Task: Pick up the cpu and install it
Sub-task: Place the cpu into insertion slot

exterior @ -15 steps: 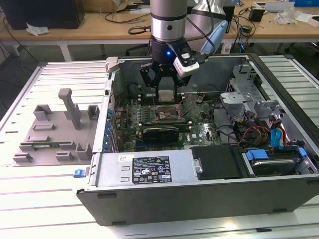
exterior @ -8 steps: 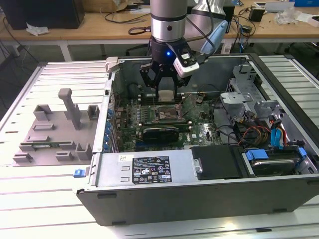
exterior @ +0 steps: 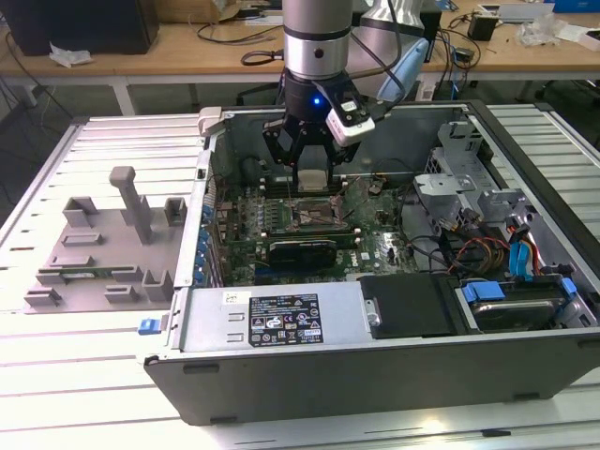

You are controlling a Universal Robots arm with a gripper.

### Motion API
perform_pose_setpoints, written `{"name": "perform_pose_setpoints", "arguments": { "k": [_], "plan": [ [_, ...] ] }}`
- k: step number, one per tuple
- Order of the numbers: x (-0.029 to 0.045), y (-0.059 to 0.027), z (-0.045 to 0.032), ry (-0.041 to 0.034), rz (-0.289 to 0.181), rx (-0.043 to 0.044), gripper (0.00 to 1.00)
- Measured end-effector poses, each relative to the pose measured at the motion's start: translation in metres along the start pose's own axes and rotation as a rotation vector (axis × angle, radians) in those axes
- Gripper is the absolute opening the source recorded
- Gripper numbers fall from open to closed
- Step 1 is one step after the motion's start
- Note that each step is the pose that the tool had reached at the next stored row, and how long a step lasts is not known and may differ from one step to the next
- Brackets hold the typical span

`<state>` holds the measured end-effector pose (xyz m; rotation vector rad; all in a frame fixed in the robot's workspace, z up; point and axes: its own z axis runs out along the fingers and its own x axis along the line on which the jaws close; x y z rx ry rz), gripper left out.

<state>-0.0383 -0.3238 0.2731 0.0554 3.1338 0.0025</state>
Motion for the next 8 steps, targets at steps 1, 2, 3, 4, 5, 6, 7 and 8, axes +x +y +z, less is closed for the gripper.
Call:
{"name": "perform_pose_setpoints", "arguments": {
  "k": [1, 2, 3, 4, 5, 6, 7, 8],
  "plan": [
    [0.0, 0.0, 0.0, 0.0, 0.001, -0.0001, 0.55],
    [0.0, 0.0, 0.0, 0.0, 0.008, 0.0001, 0.55],
    [0.0, 0.0, 0.0, -0.0001, 0.016, 0.0001, 0.55],
    [0.0, 0.0, 0.0, -0.0001, 0.025, 0.0002, 0.55],
    [0.0, 0.0, 0.0, -0.0001, 0.033, 0.0002, 0.55],
    [0.0, 0.0, 0.0001, -0.0001, 0.058, 0.0004, 0.55],
    [0.0, 0.0, 0.0002, -0.0001, 0.087, 0.0006, 0.55],
    [0.0, 0.0, 0.0003, -0.0002, 0.116, 0.0008, 0.55]
  ]
}}
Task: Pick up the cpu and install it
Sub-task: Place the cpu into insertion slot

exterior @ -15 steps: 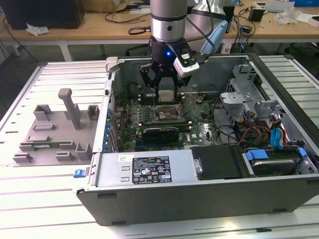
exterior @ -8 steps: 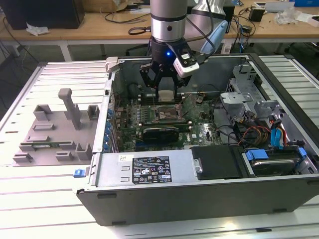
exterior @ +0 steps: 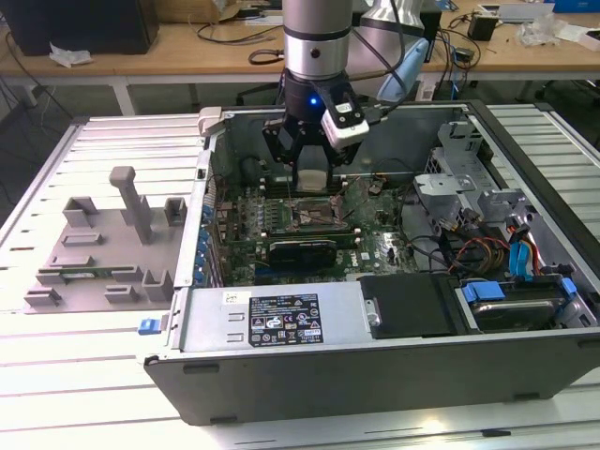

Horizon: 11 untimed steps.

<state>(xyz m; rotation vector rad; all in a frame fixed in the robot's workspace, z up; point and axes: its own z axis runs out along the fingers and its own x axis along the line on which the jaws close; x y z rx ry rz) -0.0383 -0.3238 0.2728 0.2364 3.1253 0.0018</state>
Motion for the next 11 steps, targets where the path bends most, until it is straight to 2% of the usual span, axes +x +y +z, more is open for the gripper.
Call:
{"name": "perform_pose_setpoints", "arguments": {
  "k": [3, 11],
  "plan": [
    [0.0, 0.0, 0.0004, -0.0002, 0.097, 0.0007, 0.55],
    [0.0, 0.0, 0.001, -0.0004, 0.254, 0.0018, 0.55]
  ]
}}
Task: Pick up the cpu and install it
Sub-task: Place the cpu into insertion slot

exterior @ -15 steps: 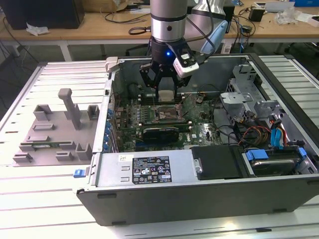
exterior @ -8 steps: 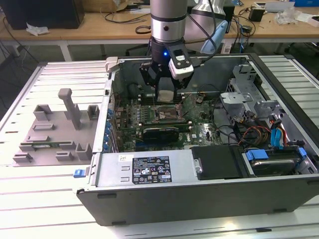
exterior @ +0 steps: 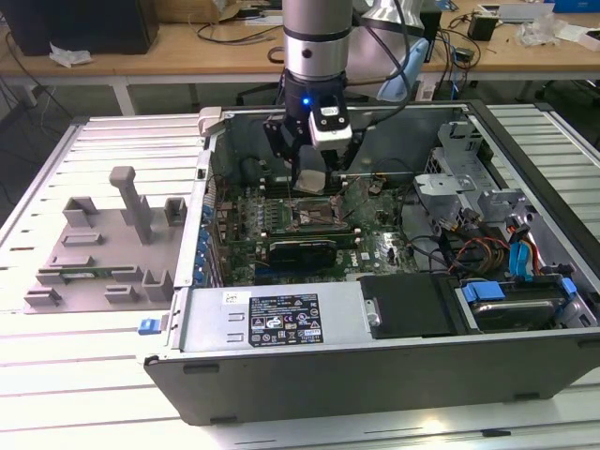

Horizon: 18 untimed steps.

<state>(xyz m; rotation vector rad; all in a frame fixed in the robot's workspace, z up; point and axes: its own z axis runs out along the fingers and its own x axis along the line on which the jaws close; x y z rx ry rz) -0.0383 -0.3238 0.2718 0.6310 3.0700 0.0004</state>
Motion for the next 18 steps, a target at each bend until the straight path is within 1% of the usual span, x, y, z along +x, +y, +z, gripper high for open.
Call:
{"name": "perform_pose_setpoints", "arguments": {
  "k": [3, 4, 9, 10, 18],
  "plan": [
    [0.0, 0.0, 0.0003, -0.0001, 0.063, 0.0005, 0.55],
    [0.0, 0.0, 0.0005, -0.0002, 0.124, 0.001, 0.55],
    [0.0, 0.0, 0.0012, -0.0005, 0.294, 0.0022, 0.55],
    [0.0, 0.0, 0.0013, -0.0006, 0.32, 0.0024, 0.55],
    [0.0, 0.0, 0.002, -0.0009, 0.464, 0.0035, 0.55]
  ]
}}
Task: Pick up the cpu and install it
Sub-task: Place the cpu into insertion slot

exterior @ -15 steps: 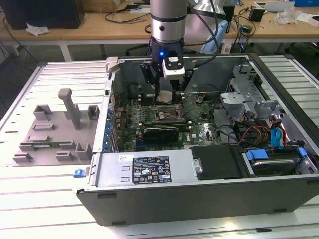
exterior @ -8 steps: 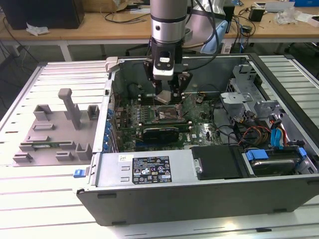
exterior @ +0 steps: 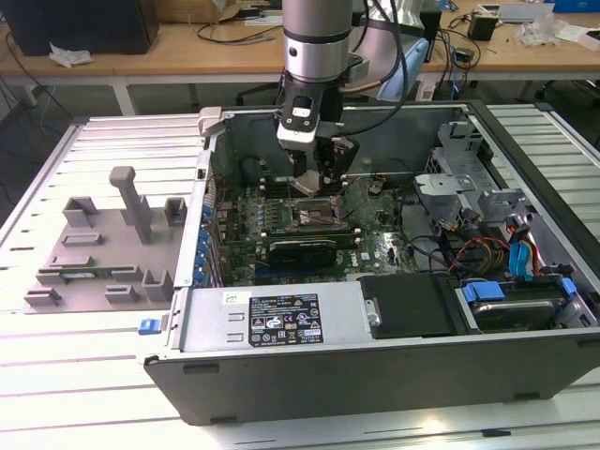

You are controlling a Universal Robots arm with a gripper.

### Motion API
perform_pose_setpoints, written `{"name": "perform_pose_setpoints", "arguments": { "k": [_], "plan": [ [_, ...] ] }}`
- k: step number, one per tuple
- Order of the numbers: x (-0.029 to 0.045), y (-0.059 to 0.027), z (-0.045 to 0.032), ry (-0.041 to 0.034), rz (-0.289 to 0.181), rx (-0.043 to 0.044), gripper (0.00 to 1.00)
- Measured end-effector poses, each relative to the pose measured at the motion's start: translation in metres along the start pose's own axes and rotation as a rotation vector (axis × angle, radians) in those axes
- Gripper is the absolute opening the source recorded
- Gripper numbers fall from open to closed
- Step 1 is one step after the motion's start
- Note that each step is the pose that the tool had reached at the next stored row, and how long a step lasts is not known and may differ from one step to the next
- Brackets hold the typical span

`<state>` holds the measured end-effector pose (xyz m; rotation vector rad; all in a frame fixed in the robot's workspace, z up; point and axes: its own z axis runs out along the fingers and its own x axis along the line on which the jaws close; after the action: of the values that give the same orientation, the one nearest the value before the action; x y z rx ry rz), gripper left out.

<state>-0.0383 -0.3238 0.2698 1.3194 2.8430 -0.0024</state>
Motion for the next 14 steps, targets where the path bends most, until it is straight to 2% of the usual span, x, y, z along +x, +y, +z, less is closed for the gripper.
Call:
{"name": "perform_pose_setpoints", "arguments": {
  "k": [3, 5, 14],
  "plan": [
    [0.0, 0.0, 0.0003, -0.0001, 0.064, 0.0004, 0.55],
    [0.0, 0.0, 0.0006, -0.0002, 0.13, 0.0009, 0.55],
    [0.0, 0.0, 0.0014, -0.0005, 0.312, 0.0022, 0.55]
  ]
}}
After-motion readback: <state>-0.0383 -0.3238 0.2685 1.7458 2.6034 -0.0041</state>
